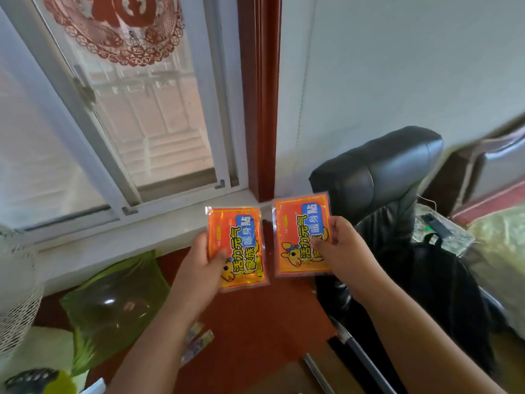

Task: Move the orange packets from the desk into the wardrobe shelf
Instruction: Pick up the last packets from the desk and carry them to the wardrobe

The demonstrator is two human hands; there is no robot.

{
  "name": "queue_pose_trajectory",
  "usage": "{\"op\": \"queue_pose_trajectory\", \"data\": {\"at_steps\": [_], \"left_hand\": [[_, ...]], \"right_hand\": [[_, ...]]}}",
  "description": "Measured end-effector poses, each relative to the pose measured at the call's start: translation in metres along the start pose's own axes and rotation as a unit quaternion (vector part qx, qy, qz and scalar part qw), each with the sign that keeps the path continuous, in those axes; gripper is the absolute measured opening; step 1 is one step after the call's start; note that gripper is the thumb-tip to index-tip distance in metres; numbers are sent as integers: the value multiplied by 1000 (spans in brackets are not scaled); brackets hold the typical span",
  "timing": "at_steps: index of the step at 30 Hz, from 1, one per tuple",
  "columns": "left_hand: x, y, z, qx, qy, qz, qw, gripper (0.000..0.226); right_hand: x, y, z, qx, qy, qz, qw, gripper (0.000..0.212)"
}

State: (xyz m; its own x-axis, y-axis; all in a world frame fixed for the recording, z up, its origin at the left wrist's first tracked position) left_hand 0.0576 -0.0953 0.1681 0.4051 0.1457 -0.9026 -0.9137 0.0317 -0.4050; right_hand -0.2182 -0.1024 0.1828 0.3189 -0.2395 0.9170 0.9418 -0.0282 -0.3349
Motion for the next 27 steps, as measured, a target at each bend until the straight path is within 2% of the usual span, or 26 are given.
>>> {"op": "queue_pose_trajectory", "data": {"at_steps": [3,6,13,19,27], "left_hand": [[6,-1,5,30,17,-3,999,23],[15,7,6,71,23,-4,997,19],[13,67,21,200,54,20,978,28],[-26,149,62,352,83,35,931,31],[-60,256,147,497,107,16,861,42]], "right_hand": [[-13,4,27,-37,34,-38,998,26],[-26,2,59,-82,70,-67,992,25],[-72,-22,155,-220,128,-110,961,24],[-106,-66,257,-338,154,-161,914,24],[-149,-105,374,-450,166,-222,849,30]]}}
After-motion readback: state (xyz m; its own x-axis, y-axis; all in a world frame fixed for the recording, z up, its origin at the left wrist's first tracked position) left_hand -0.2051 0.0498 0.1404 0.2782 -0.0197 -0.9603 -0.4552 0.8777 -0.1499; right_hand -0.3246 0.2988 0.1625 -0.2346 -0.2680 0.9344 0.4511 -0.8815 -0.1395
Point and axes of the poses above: each hand's wrist, its own z-axis away from the middle knuckle, its own y-axis out of the palm, x = y × z, the point moved 5 cm from there along -z, towards the middle knuckle, and after that the axes turned 6 degrees about x, right-handed, at the moved point
